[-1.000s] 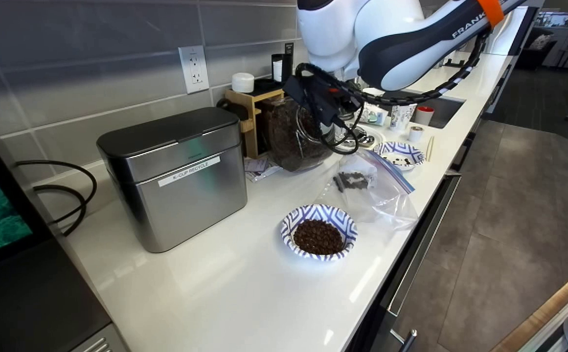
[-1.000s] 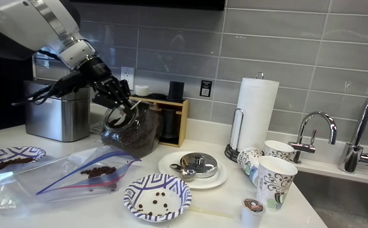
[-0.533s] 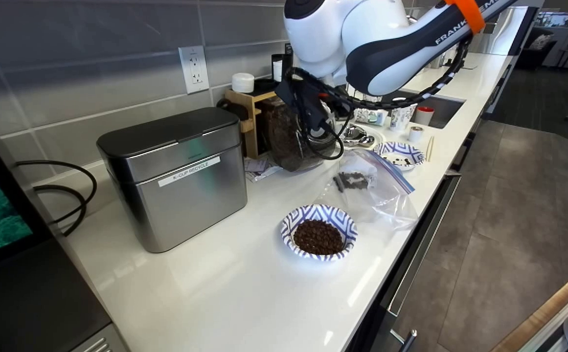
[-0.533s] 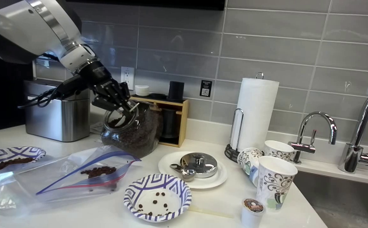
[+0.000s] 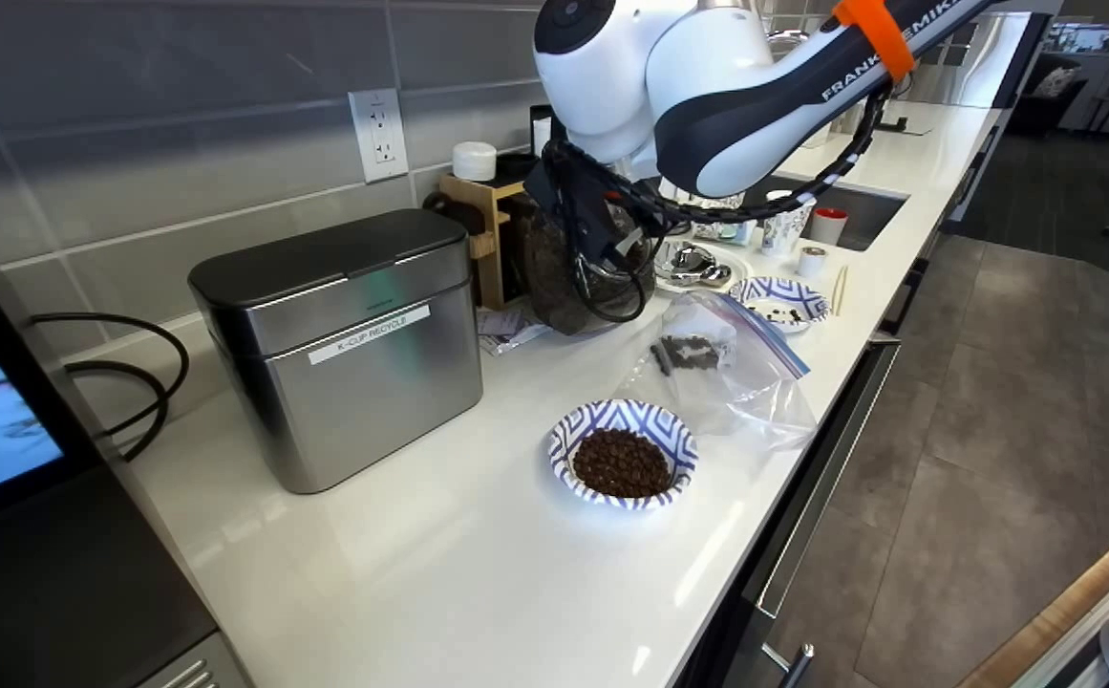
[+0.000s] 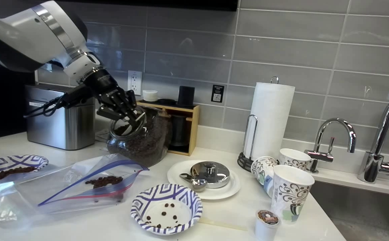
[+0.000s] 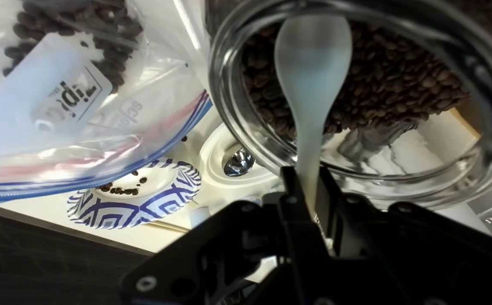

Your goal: Use the white spoon to place some contents from the glass container into the black and white bowl on the right.

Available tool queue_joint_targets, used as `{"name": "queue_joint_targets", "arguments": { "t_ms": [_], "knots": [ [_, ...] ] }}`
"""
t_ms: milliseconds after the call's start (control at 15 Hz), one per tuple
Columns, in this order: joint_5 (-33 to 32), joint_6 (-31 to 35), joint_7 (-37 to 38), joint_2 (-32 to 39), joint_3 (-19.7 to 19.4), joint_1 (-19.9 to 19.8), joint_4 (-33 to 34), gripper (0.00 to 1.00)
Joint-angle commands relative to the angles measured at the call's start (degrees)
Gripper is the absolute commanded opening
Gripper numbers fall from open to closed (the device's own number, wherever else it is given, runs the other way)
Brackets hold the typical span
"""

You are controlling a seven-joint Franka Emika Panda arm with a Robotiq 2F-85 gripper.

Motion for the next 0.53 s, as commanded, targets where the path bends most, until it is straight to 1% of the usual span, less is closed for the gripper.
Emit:
{"name": "queue_joint_targets", "arguments": {
  "t_ms": [0, 467],
  "knots": [
    [-0.68, -2.51, 2.87, 2.40, -0.42, 1.48, 2.20, 0.03],
    [0.86, -2.44, 4.52, 4.18, -0.56, 1.39, 3.62, 0.03]
  ]
}}
